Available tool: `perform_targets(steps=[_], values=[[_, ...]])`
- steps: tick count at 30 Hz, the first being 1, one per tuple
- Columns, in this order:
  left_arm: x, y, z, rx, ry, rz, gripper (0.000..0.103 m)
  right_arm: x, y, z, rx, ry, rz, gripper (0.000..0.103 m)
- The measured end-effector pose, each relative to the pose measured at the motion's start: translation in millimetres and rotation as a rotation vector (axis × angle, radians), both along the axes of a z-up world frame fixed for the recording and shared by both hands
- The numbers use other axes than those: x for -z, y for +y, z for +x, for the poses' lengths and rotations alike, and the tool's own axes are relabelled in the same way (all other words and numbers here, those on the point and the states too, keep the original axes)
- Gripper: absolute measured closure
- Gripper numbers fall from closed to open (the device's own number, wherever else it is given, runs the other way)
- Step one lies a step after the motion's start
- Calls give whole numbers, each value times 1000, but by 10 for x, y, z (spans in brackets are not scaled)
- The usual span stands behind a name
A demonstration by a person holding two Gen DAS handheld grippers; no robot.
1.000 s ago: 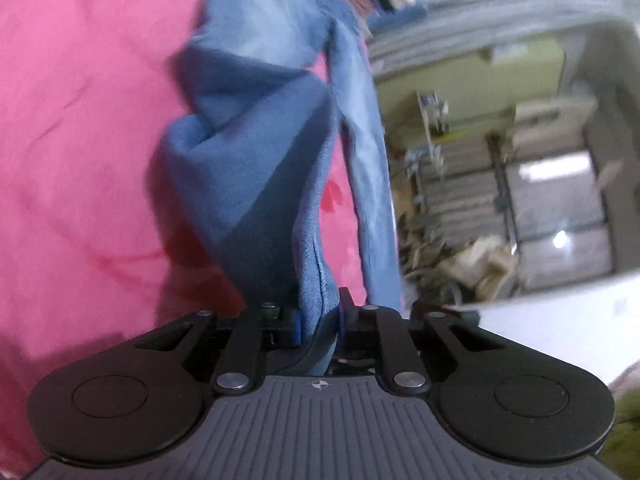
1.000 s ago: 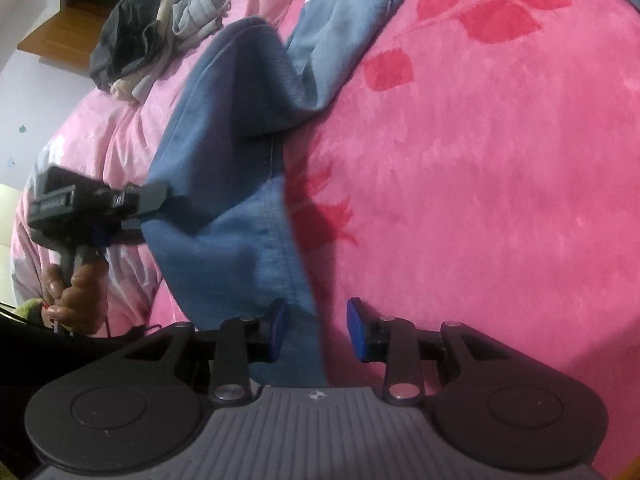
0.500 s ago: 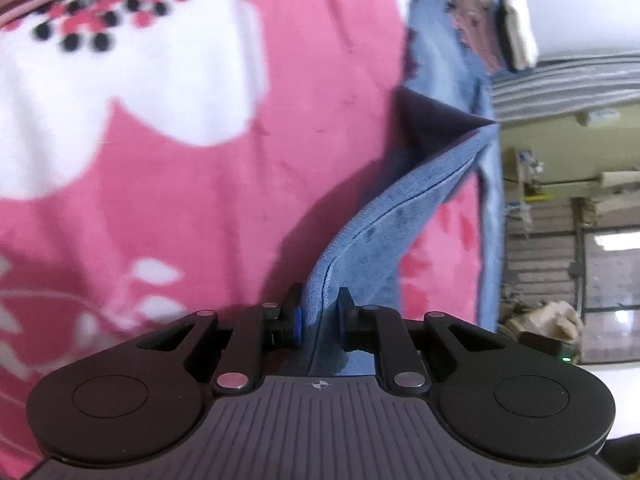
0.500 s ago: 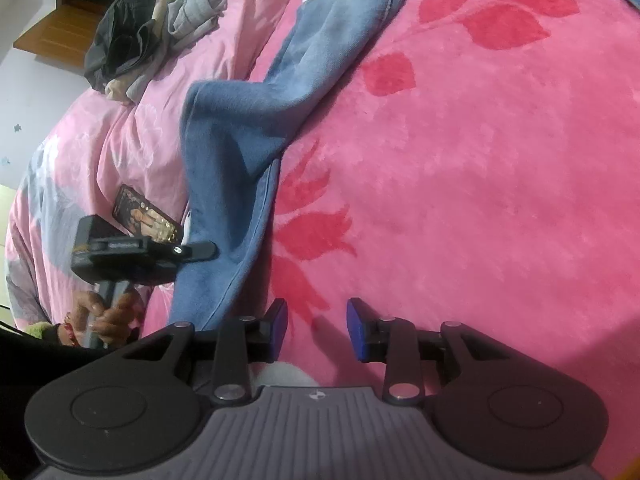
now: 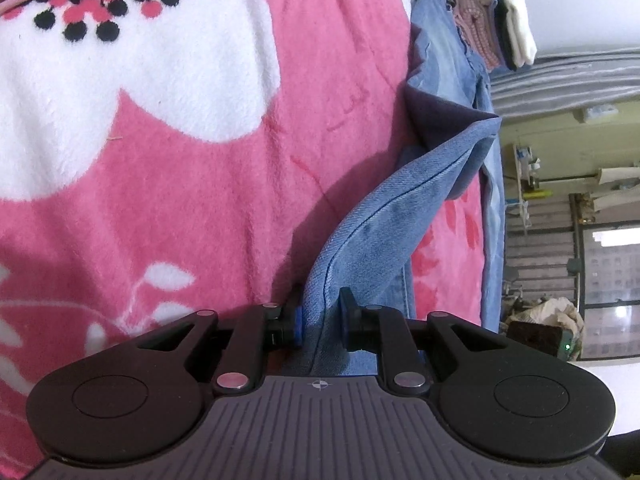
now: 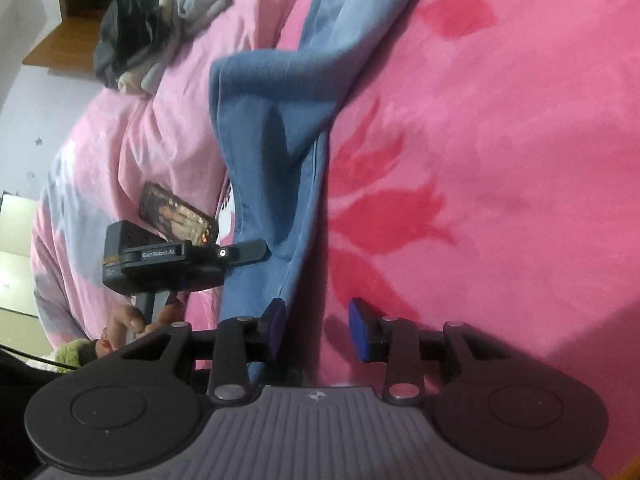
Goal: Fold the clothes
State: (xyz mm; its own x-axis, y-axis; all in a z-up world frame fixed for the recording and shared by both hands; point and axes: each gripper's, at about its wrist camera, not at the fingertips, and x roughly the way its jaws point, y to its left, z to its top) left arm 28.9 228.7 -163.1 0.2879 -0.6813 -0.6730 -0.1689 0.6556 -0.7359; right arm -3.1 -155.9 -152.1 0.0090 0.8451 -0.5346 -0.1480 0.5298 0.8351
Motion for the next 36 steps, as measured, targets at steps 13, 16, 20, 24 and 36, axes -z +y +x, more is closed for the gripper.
perform_targets(steps=[13, 16, 20, 24, 36], values=[[-34, -128, -3, -1, 7, -63, 88, -21, 98, 98, -2, -83, 167, 100], [-34, -237, -10, 70, 22, -138, 88, -247, -50, -64, -63, -172, 224, 100], [-40, -412, -28, 230, 42, -157, 88, -460, -211, -284, -152, -237, 234, 100], [-53, -487, -68, 329, 55, -129, 88, -505, -287, -461, -223, -264, 153, 100], [-363, -768, -242, 600, -49, -118, 89, -473, -493, -527, -227, -280, 93, 100]])
